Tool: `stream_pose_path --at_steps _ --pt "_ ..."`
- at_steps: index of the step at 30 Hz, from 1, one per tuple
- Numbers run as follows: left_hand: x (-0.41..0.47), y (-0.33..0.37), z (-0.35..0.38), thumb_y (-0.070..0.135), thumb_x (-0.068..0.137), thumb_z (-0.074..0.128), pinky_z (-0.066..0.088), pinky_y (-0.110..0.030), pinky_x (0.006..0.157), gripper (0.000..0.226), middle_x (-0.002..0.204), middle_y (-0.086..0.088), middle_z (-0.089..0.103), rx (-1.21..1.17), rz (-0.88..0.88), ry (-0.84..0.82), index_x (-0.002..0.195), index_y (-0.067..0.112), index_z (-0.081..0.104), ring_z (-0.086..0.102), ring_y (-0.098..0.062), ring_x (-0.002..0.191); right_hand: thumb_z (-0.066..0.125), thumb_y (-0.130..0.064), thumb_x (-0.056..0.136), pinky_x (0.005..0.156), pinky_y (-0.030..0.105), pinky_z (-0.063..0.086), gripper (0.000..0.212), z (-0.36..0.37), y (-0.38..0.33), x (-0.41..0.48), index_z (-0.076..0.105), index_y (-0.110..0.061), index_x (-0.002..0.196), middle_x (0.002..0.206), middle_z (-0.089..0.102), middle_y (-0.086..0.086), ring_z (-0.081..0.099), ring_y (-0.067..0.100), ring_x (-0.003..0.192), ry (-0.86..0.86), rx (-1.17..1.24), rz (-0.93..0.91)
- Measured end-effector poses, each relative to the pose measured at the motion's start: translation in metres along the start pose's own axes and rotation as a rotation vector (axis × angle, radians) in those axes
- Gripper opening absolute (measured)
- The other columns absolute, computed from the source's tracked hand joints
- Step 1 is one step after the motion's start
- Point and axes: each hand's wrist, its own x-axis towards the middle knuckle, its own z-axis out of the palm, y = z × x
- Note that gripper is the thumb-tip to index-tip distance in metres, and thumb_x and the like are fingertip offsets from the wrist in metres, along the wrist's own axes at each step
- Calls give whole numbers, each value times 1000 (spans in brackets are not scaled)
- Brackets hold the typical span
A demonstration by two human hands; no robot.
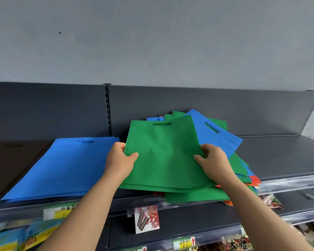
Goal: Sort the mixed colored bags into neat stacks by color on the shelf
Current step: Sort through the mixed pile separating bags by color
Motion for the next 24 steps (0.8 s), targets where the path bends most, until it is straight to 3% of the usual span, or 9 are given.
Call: stream_pose_path --at_steps 3,10,14,17,24 --pt "0 -8 -20 19 87 66 56 -44 74 23 93 4 62 20 1 51 103 17 51 64 -20 81 62 -22 88 81 37 52 36 13 -18 0 57 -12 123 113 63 5 60 23 96 -12 4 -36" --pt "-1 -37 -80 20 89 64 46 -27 55 21 94 3 59 67 -30 153 104 17 49 55 -12 69 60 -20 89 75 39 54 30 56 -71 -7 58 -12 118 102 64 3 60 20 85 -87 25 -129" --pt "-2 -60 -125 20 88 65 49 -32 58 20 91 2 62 81 -57 214 102 17 51 61 -19 74 60 -20 90 73 38 56 33 86 -111 -15 57 -12 122 106 65 3 62 18 80 -134 47 -187" --pt "-3 -79 -166 20 86 68 54 -40 67 21 90 0 64 90 -83 266 100 17 52 64 -22 77 61 -16 89 69 38 56 23 112 -146 -25 60 -14 112 92 66 -2 63 16 75 -160 81 -233" --pt "-2 -125 -275 18 82 70 49 -34 70 25 94 -3 66 136 -114 381 102 13 55 63 -23 83 60 -15 88 67 24 43 20 181 -240 -56 62 -17 108 89 61 -7 56 11 76 -199 123 -298"
